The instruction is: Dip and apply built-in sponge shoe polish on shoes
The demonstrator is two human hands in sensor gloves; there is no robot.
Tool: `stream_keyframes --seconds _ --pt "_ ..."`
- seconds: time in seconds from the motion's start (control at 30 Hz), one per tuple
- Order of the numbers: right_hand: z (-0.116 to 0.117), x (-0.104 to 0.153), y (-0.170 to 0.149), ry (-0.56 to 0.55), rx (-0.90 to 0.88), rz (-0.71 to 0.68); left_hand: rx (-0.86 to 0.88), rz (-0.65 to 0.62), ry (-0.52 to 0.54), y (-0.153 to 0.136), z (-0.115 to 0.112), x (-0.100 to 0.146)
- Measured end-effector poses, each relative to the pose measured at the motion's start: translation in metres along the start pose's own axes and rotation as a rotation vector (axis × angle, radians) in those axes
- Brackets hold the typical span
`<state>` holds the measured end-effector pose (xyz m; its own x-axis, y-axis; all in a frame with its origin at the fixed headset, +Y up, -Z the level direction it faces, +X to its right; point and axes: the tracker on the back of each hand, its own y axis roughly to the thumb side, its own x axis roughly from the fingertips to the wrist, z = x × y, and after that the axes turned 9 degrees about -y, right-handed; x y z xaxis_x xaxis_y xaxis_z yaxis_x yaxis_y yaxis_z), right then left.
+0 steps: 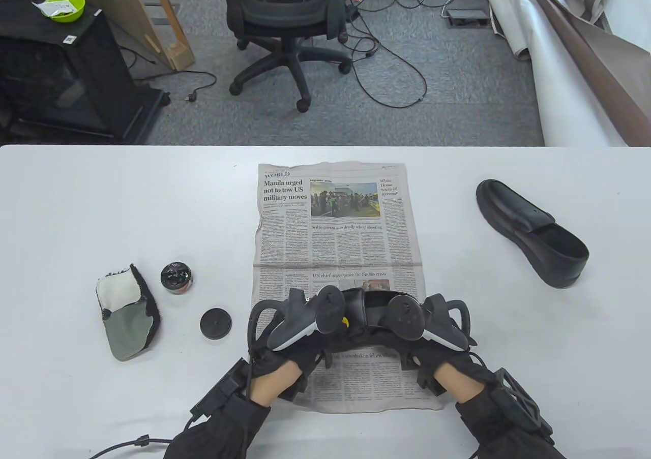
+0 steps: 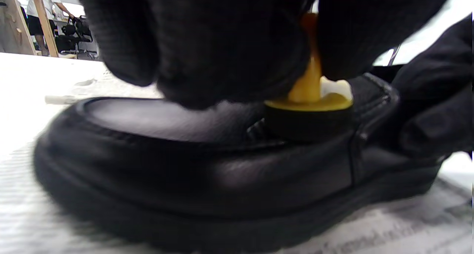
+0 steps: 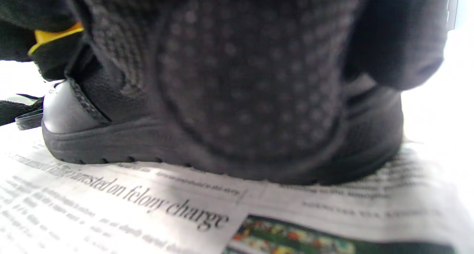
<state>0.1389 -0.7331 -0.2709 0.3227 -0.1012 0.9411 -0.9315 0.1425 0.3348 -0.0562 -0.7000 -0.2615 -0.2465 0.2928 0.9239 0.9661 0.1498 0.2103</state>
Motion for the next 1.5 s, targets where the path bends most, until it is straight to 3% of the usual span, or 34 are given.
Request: stream_keyframes --seconds 0.23,0.57,0.93,1.07,1.3,1.5 --pt "0.0 0.0 -0.001 0.008 -0.011 -0.016 0.094 0.049 0.201 0.003 0.006 -0.014" --pt "0.0 0.0 -0.001 0.002 -0.007 -0.007 0.035 0.173 0.118 -0.019 0.005 -0.034" --pt "0.0 0.0 0.0 -0.005 0.006 0.008 -0.117 0.352 0.021 -0.065 0.011 -0.016" --pt "0.0 0.0 0.0 -0.006 0.01 0.012 -0.093 0.302 -0.006 -0.058 0.011 -0.007" --pt "0.0 0.0 0.0 -0.004 0.004 0.004 0.059 0.044 -0.083 -0.017 0.0 0.005" --pt "0.0 -0.001 -0.001 0.0 -0.005 -0.006 0.072 0.018 0.085 0.001 -0.002 -0.001"
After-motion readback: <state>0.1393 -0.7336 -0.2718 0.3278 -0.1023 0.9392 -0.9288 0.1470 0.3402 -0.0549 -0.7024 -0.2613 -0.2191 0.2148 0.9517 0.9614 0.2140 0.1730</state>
